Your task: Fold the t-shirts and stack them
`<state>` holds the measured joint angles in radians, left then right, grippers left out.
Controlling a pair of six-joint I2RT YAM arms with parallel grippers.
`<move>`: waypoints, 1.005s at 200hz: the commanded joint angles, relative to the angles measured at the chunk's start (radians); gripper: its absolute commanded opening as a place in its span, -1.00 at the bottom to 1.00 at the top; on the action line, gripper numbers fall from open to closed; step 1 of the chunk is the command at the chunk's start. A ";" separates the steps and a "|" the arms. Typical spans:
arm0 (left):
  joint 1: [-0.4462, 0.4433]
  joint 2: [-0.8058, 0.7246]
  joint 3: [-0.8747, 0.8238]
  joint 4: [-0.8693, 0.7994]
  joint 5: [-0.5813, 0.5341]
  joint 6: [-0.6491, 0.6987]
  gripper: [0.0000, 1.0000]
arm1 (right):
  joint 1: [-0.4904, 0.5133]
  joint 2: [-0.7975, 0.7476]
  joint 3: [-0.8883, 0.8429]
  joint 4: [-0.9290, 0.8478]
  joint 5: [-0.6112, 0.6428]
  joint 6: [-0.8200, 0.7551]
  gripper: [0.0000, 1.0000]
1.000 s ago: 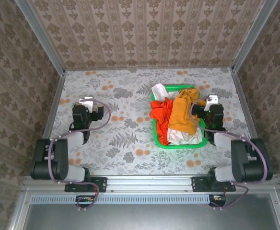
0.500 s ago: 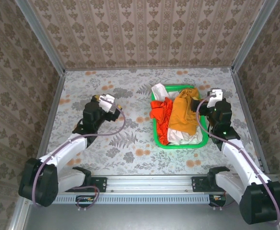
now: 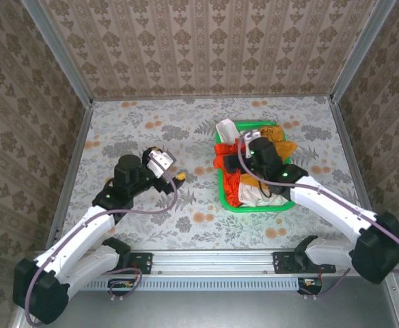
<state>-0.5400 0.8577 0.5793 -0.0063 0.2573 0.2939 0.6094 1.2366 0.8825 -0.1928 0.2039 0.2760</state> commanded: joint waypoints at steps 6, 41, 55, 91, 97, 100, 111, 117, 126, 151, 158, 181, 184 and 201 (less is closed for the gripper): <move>-0.014 -0.073 -0.014 -0.081 0.060 -0.066 0.99 | 0.080 0.112 0.092 -0.099 0.089 0.116 1.00; -0.015 -0.115 -0.038 -0.071 0.056 -0.083 1.00 | 0.117 0.276 0.178 -0.167 0.137 0.185 0.90; -0.017 -0.111 -0.037 -0.071 0.053 -0.082 1.00 | 0.117 0.322 0.198 -0.194 0.146 0.203 0.83; -0.017 -0.093 -0.033 -0.070 0.045 -0.074 1.00 | 0.118 0.420 0.258 -0.253 0.158 0.229 0.60; -0.018 -0.090 -0.033 -0.069 0.045 -0.075 1.00 | 0.118 0.433 0.265 -0.259 0.156 0.230 0.56; -0.019 -0.088 -0.033 -0.069 0.046 -0.074 1.00 | 0.117 0.441 0.268 -0.262 0.155 0.231 0.54; -0.018 -0.083 -0.034 -0.066 0.048 -0.075 1.00 | 0.117 0.470 0.286 -0.279 0.152 0.236 0.46; -0.018 -0.082 -0.034 -0.064 0.049 -0.075 1.00 | 0.117 0.485 0.295 -0.289 0.151 0.241 0.40; -0.018 -0.079 -0.035 -0.063 0.049 -0.077 1.00 | 0.117 0.504 0.304 -0.298 0.148 0.246 0.29; -0.018 -0.074 -0.039 -0.052 0.043 -0.080 1.00 | 0.117 0.530 0.317 -0.317 0.150 0.250 -0.08; -0.018 -0.071 -0.041 -0.044 0.045 -0.084 0.99 | 0.117 0.528 0.321 -0.325 0.152 0.243 -0.19; -0.018 -0.041 -0.053 0.004 0.051 -0.097 1.00 | 0.108 0.516 0.327 -0.333 0.164 0.212 -0.60; -0.018 -0.035 -0.053 0.012 0.050 -0.100 1.00 | 0.105 0.514 0.328 -0.333 0.164 0.208 -0.65; -0.020 0.011 -0.018 0.025 0.057 -0.109 1.00 | 0.085 0.495 0.328 -0.327 0.161 0.163 -0.86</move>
<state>-0.5503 0.8227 0.5430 -0.0322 0.2928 0.2207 0.7341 1.7287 1.2140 -0.4622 0.3752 0.5110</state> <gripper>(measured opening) 0.997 0.143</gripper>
